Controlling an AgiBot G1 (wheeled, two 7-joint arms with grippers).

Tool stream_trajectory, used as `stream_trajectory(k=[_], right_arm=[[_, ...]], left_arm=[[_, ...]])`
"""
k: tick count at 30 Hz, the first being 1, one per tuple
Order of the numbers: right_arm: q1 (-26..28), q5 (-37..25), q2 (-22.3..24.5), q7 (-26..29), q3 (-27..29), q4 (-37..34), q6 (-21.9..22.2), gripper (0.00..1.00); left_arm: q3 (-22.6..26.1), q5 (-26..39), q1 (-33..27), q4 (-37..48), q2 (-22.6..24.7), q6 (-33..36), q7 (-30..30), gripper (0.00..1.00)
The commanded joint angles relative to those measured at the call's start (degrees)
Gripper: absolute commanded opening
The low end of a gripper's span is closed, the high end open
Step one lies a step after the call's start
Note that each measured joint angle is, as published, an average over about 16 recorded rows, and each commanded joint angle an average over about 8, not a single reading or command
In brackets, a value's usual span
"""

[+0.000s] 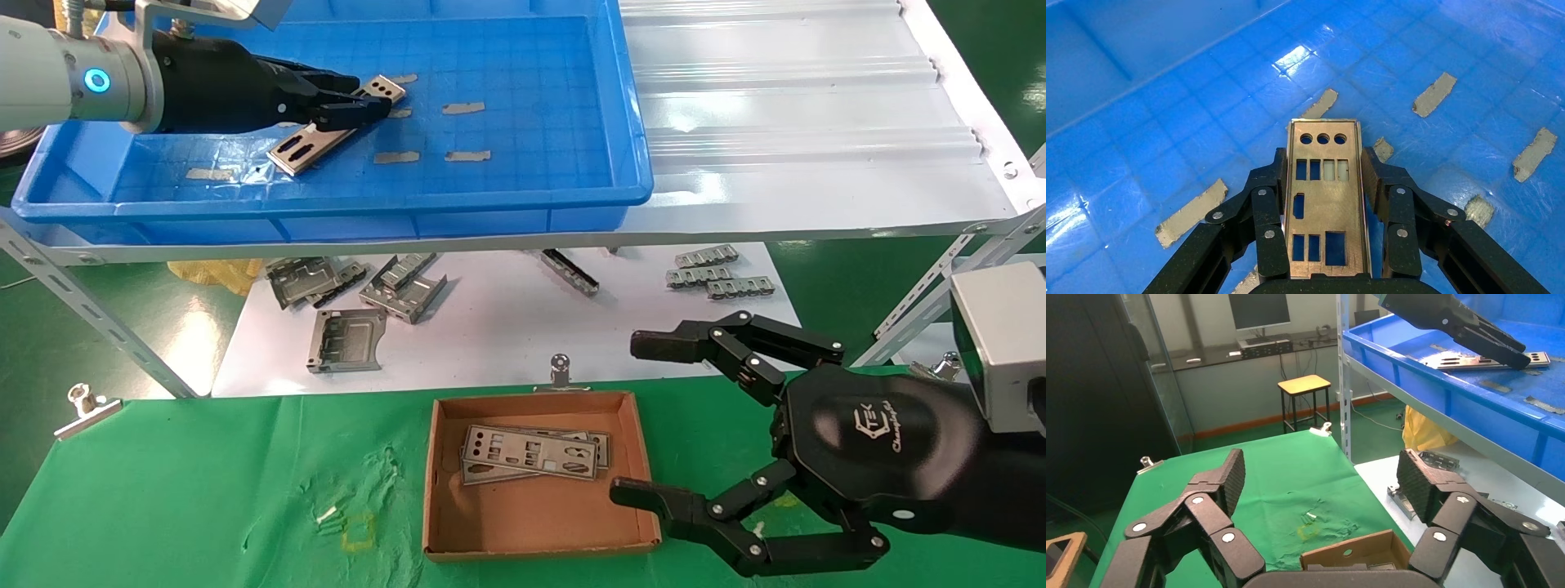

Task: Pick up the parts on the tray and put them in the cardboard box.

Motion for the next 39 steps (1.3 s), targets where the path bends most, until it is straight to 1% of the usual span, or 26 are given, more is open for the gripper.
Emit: stream_trajectory(k=[1, 12, 24, 39], right_arm=[[0.0, 0.0, 0.0, 0.0, 0.0, 0.0, 0.0, 1.00], [0.0, 0.0, 0.0, 0.0, 0.0, 0.0, 0.0, 1.00], [0.0, 0.0, 0.0, 0.0, 0.0, 0.0, 0.0, 1.00], [0.0, 0.0, 0.0, 0.0, 0.0, 0.0, 0.0, 1.00]], left_arm=[[-0.1, -0.1, 0.1, 0.0, -0.1, 0.0, 0.0, 0.00], [-0.5, -0.7, 0.1, -0.4, -0.4, -0.3, 0.7, 0.00], [-1.7, -2.5, -1.9, -1.3, -1.8, 2.5, 2.0, 0.00], [-2.7, -3.8, -3.3, -1.1, -2.4, 2.7, 3.2, 0.00]])
